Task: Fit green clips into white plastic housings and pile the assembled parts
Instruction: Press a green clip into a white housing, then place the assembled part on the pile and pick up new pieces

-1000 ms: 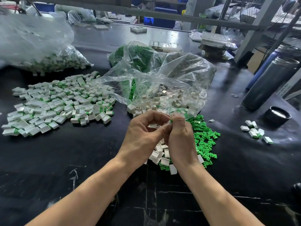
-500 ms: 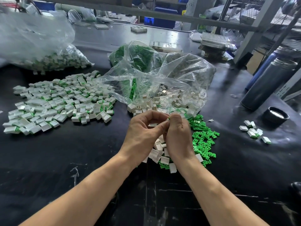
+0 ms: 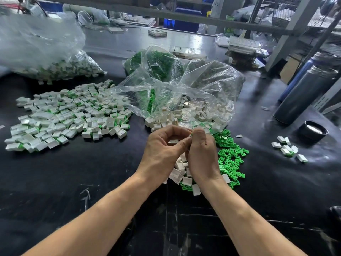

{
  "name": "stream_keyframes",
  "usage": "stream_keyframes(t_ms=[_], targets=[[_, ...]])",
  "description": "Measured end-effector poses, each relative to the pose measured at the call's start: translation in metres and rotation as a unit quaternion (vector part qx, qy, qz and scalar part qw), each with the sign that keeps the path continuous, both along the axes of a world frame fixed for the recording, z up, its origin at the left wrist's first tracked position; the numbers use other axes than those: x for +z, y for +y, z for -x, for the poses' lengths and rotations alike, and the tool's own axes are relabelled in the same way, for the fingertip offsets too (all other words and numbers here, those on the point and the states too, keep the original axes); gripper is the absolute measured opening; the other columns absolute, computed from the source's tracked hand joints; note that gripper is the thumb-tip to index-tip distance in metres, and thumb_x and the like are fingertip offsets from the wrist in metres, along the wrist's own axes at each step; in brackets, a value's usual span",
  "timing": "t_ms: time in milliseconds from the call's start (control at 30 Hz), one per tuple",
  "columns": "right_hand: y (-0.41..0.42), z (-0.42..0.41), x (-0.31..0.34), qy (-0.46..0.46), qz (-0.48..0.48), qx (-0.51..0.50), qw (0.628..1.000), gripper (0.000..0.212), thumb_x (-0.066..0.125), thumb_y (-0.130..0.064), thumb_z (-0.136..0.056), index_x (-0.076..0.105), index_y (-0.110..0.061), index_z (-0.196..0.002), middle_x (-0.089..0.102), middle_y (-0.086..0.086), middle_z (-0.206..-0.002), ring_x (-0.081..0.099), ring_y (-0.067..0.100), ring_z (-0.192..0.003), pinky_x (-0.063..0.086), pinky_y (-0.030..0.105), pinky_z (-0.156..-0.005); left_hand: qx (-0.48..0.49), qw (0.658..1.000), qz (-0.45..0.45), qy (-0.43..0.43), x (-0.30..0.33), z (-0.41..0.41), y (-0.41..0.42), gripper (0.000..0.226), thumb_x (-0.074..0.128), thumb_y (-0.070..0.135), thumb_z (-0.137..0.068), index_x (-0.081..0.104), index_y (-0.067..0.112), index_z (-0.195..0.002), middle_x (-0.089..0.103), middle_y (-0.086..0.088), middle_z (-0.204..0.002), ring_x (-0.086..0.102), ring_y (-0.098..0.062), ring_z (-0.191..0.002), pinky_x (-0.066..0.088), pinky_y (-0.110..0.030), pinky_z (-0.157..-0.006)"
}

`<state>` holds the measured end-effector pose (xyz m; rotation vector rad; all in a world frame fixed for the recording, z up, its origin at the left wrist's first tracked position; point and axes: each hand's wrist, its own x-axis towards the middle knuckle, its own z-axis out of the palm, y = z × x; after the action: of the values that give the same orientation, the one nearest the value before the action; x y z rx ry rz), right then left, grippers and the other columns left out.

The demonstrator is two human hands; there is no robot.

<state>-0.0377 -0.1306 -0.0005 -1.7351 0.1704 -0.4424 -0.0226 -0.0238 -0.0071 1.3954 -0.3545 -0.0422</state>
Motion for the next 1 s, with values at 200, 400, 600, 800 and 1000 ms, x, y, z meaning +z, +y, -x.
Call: stream_keyframes(t_ms=[200,400,600,800,1000], targets=[[-0.002,-0.001,-0.006,0.001,-0.022,-0.001,1.000,0.050,0.032,-0.046,-0.094,0.065,-0.033,-0.060,0.056,-0.022,-0.049,0.052,-0.005,-0.050,0.037,0.011,-0.050,0.001,1.000,-0.006,-0.004,0.000,0.001,0.000,0.005,0.080,0.017,-0.088,0.077,0.019,-0.090,0.078,-0.003,-0.100,0.074,-0.023,-0.099,0.060,-0.039,-0.090],[-0.004,0.000,-0.007,0.006,-0.034,0.048,0.998,0.055,0.030,-0.047,-0.101,0.071,-0.043,-0.065,0.058,-0.022,-0.053,0.054,-0.005,-0.052,0.039,0.015,-0.054,0.006,1.000,-0.018,-0.002,0.001,0.001,0.001,0.009,0.080,0.018,-0.088,0.075,0.013,-0.095,0.077,-0.004,-0.100,0.073,-0.025,-0.099,0.059,-0.044,-0.090],[-0.020,0.002,-0.005,-0.027,0.047,0.023,0.998,0.042,0.046,-0.049,-0.107,0.065,-0.026,-0.076,0.066,-0.002,-0.071,0.057,0.014,-0.062,0.045,0.040,-0.062,0.058,0.996,-0.062,0.003,0.003,-0.008,0.011,0.012,0.082,0.020,-0.086,0.075,0.019,-0.096,0.078,0.000,-0.094,0.074,-0.021,-0.094,0.059,-0.036,-0.086],[-0.026,0.004,-0.004,-0.045,0.091,0.042,0.994,0.005,0.068,-0.032,-0.100,0.072,-0.030,-0.101,0.074,-0.013,-0.090,0.070,0.008,-0.083,0.057,0.034,-0.075,0.060,0.993,-0.094,-0.027,0.006,-0.008,0.017,0.008,0.077,0.011,-0.090,0.074,0.016,-0.096,0.077,0.003,-0.088,0.074,-0.007,-0.083,0.055,-0.015,-0.073],[-0.027,0.004,-0.007,-0.042,0.142,0.051,0.988,0.007,0.074,-0.023,-0.096,0.073,-0.029,-0.099,0.074,-0.012,-0.090,0.070,0.005,-0.088,0.051,0.015,-0.073,0.064,0.985,-0.153,-0.055,0.005,-0.006,0.019,0.008,0.077,0.013,-0.091,0.074,0.019,-0.096,0.075,0.008,-0.085,0.070,-0.002,-0.078,0.053,-0.013,-0.070]])
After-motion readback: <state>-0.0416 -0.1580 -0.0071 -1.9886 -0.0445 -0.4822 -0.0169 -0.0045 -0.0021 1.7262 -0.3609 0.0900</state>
